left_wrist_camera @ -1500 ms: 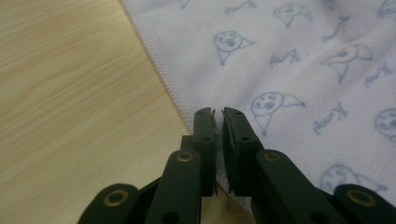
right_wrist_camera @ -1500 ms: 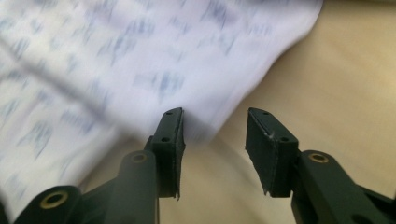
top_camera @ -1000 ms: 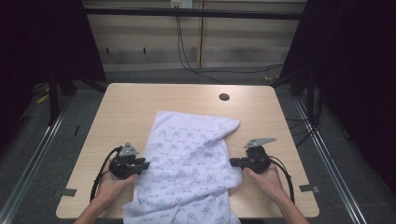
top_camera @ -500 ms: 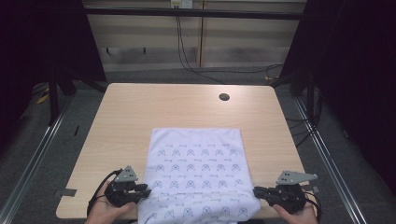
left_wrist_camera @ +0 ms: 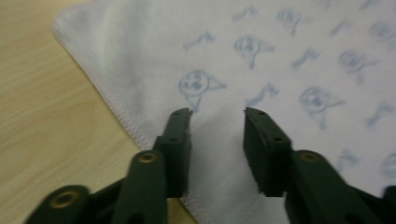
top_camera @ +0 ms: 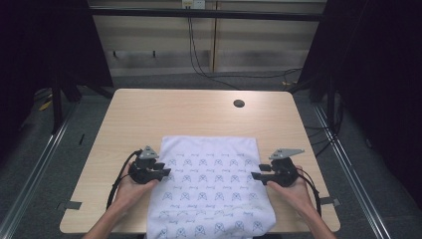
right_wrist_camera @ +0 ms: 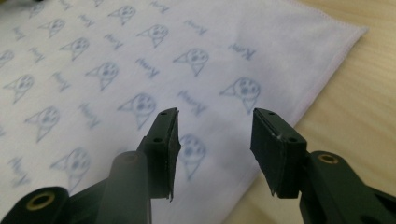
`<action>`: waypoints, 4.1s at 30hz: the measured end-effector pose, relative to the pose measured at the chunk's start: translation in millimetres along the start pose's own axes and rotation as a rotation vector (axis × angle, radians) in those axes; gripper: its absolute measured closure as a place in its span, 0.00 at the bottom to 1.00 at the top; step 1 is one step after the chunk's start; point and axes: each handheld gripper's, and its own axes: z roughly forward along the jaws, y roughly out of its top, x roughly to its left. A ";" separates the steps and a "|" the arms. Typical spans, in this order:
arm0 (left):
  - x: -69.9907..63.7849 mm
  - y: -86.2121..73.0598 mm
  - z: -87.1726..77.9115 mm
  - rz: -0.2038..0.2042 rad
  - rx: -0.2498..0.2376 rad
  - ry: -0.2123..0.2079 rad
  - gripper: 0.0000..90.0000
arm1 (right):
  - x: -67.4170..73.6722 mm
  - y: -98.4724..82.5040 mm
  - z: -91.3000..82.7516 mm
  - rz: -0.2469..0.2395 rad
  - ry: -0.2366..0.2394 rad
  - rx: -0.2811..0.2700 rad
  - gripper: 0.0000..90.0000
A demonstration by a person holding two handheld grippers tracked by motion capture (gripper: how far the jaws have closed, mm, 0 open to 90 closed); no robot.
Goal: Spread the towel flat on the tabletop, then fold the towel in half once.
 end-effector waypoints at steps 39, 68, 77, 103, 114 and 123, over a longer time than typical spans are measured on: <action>-25.9 -14.7 -18.5 0.015 0.039 -0.096 0.94 | 24.2 -24.5 3.8 -0.077 -0.042 0.078 0.93; 11.3 -13.1 -42.0 -0.120 -0.057 -0.086 0.70 | -11.5 -13.0 -11.3 0.023 -0.056 -0.023 0.74; 40.7 -1.0 -29.0 -0.193 -0.069 -0.051 0.59 | -46.7 17.5 -6.1 0.045 -0.033 -0.052 0.63; 54.6 19.3 -14.3 -0.212 -0.100 -0.018 0.49 | -70.2 34.4 55.1 0.010 -0.058 0.024 0.53; 63.9 16.7 -4.8 -0.218 -0.104 -0.033 0.48 | -64.8 31.3 53.6 0.003 -0.019 0.023 0.97; 65.3 22.5 8.1 -0.202 -0.085 -0.069 0.49 | -64.2 30.1 53.4 0.026 0.016 0.017 0.98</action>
